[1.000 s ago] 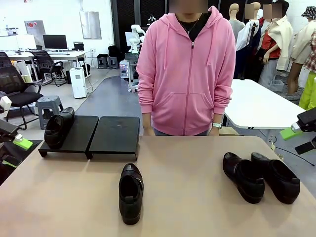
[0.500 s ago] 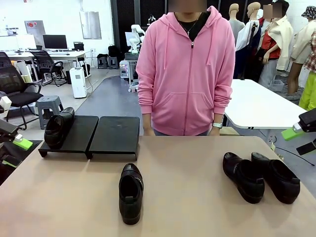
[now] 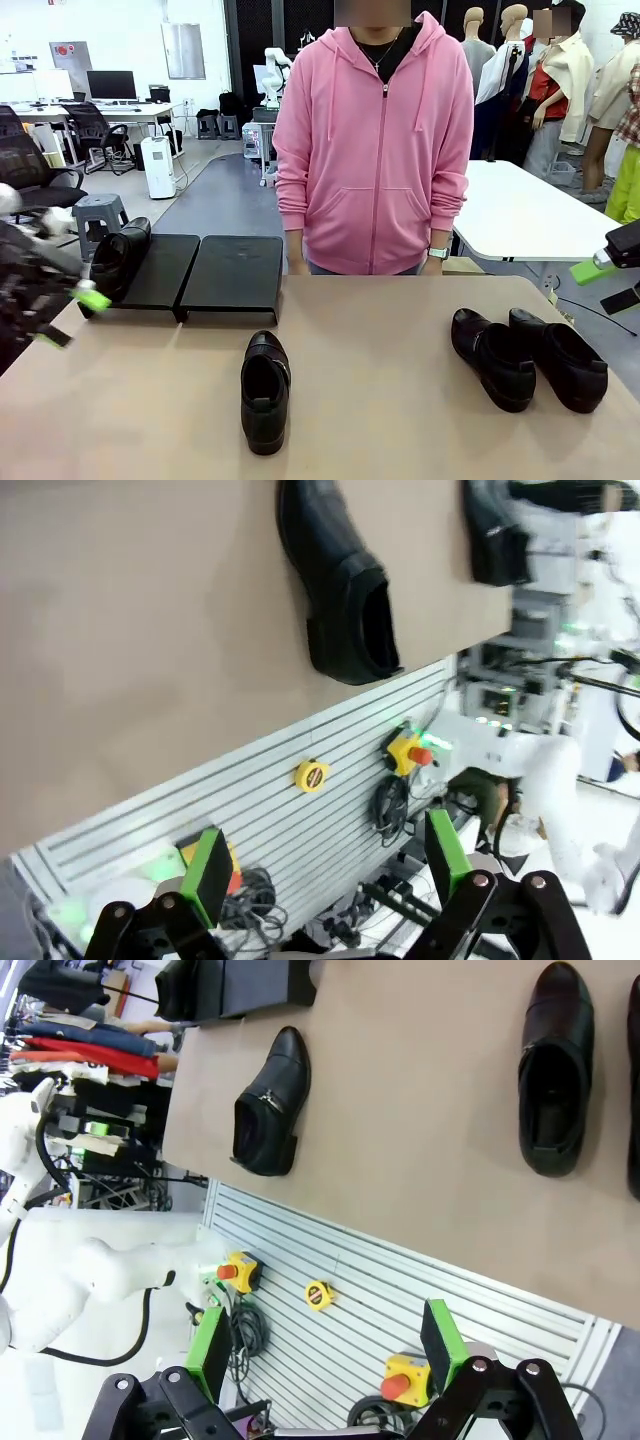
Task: Organize the shoes by placing them on the stand.
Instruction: Place the Shoe from the middle of the table onto the Shoes Stand.
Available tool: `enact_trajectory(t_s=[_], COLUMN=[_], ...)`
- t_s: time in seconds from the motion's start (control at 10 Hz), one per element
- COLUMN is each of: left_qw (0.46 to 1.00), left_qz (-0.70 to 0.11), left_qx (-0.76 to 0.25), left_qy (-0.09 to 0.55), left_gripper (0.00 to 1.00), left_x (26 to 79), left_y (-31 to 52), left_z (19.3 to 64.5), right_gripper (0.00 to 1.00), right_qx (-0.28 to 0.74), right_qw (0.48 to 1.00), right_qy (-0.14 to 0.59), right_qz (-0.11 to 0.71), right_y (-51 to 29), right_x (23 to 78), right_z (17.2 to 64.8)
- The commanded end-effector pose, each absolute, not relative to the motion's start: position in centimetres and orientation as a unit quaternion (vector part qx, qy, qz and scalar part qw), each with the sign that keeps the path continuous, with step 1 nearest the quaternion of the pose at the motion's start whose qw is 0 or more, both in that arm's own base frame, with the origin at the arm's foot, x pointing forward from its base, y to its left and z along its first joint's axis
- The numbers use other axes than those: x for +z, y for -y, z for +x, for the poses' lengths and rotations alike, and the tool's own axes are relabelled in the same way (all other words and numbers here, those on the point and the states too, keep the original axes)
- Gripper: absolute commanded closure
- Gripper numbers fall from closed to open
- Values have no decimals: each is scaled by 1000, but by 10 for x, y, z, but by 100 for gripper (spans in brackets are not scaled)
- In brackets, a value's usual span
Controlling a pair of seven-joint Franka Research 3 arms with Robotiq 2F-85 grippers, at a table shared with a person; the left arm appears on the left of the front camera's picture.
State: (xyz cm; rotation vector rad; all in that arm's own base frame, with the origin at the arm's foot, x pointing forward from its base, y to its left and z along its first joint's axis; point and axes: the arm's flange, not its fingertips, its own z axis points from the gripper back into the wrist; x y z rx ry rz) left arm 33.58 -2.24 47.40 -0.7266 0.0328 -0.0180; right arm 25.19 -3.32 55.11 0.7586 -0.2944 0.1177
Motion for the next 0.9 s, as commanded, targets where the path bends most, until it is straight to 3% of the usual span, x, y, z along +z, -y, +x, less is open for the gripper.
enact_trajectory(t_s=[0.0, 0.1, 0.4, 0.5, 0.6, 0.8], left_qw=[940, 944, 986, 964, 964, 991], left_qz=[-319, -298, -160, -241, -241, -135], left_qx=[85, 72, 42, 74, 74, 16], left_qy=[-91, -123, -29, -84, -84, -13], left_gripper=[0, 0, 0, 0, 0, 0], left_x=[461, 447, 435, 426, 426, 416], left_y=[132, 174, 234, 234, 234, 254], left_z=[365, 369, 369, 349, 349, 360], right_gripper=[0, 0, 0, 0, 0, 0], right_qx=[54, 54, 54, 54, 54, 54], right_qw=[912, 912, 912, 912, 912, 912], right_qy=[144, 144, 144, 144, 144, 144], right_qz=[380, 380, 380, 380, 380, 380], right_y=[33, 33, 33, 33, 33, 33], right_x=[556, 556, 556, 556, 556, 556], right_z=[252, 252, 252, 252, 252, 252])
